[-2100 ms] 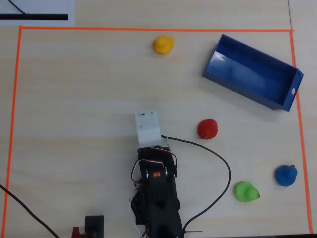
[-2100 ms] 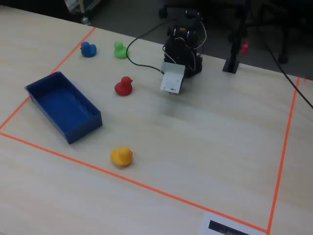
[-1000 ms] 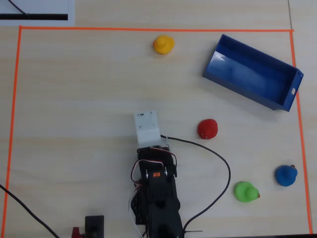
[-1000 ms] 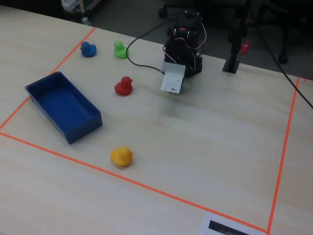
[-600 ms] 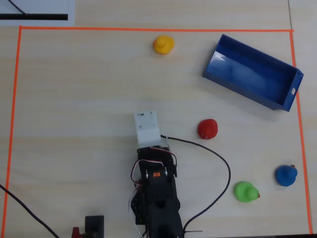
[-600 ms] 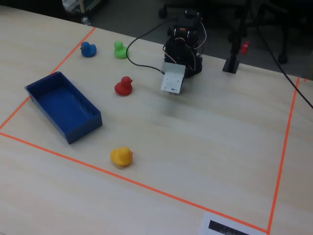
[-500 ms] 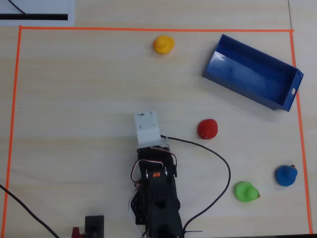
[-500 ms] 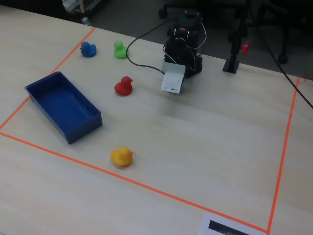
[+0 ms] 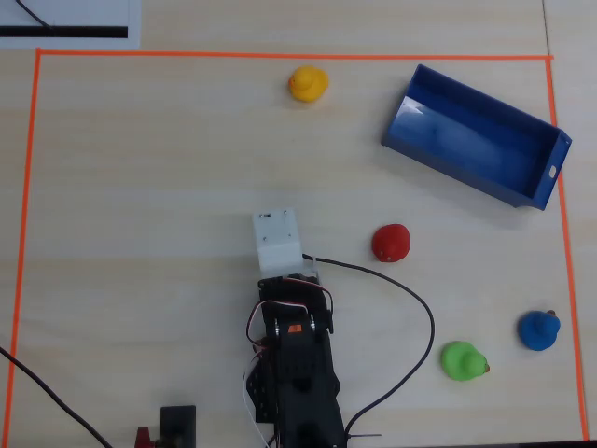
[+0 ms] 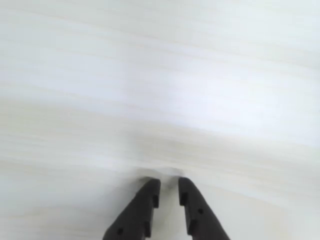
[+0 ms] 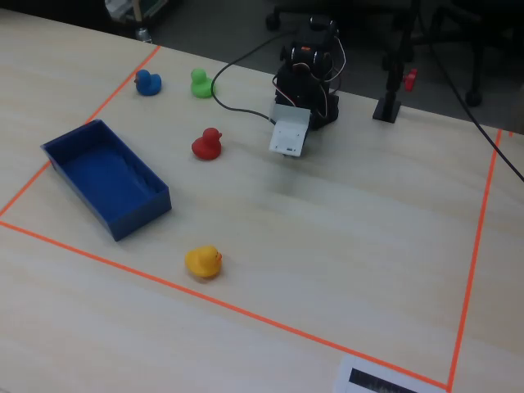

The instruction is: Grasp red duck and put it into box.

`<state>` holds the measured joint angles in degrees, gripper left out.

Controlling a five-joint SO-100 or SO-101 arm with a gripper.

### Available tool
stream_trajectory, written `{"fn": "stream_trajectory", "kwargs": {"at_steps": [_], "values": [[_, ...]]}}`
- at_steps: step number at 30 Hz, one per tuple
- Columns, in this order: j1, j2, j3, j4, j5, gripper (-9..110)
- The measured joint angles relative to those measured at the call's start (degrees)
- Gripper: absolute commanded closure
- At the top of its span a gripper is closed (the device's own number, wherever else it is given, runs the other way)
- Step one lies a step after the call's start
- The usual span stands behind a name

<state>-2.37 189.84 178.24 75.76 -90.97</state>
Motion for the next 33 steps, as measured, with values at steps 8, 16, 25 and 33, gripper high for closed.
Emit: {"fn": "stream_trajectory", "kwargs": {"at_steps": [8,16,25,33], "values": [[0.0,0.0,0.0,0.0,0.2,101],[0.0,0.0,0.0,0.1,0.6,101],[4.1,-3.5,-0.4,-11.2,0.3,101],[5.9,-22.9,-15.7,-18.3,0.4,101]]}}
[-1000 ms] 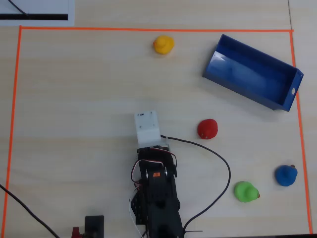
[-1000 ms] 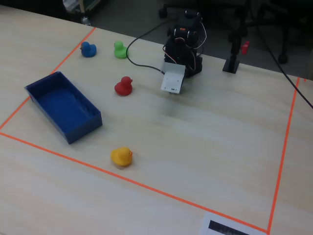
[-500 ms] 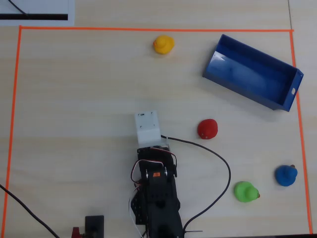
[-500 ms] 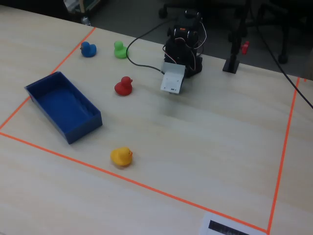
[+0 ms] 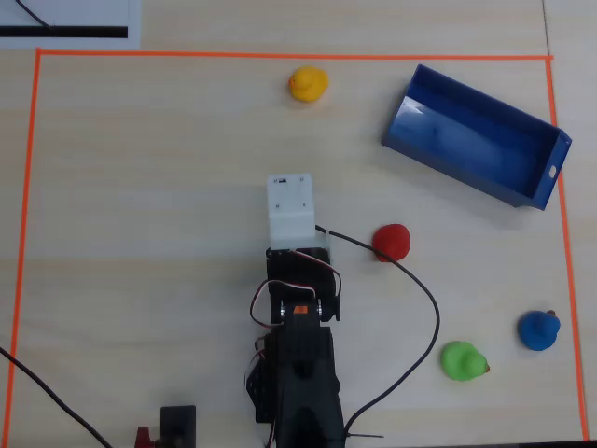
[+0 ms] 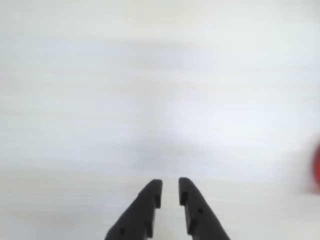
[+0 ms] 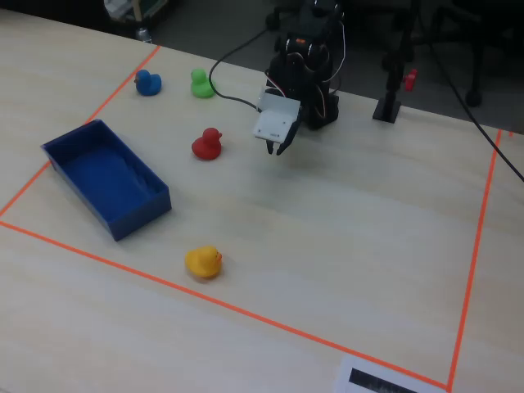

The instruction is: Grasp red duck and put it into box.

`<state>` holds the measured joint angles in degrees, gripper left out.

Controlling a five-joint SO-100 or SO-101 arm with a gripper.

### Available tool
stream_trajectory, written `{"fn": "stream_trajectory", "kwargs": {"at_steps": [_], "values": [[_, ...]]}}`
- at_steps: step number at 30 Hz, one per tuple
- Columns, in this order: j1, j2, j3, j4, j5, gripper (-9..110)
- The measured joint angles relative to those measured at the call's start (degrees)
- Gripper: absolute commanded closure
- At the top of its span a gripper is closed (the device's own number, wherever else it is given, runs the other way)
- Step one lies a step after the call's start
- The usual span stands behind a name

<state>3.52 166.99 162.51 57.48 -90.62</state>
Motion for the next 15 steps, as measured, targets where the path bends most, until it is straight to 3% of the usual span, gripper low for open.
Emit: {"fn": "stream_trajectory", "kwargs": {"at_steps": [10,15], "values": [[9.2,-25.1,-30.3,3.1,0.7,100],[18.9,-31.6,-39.6,3.1,-8.6,97]]}}
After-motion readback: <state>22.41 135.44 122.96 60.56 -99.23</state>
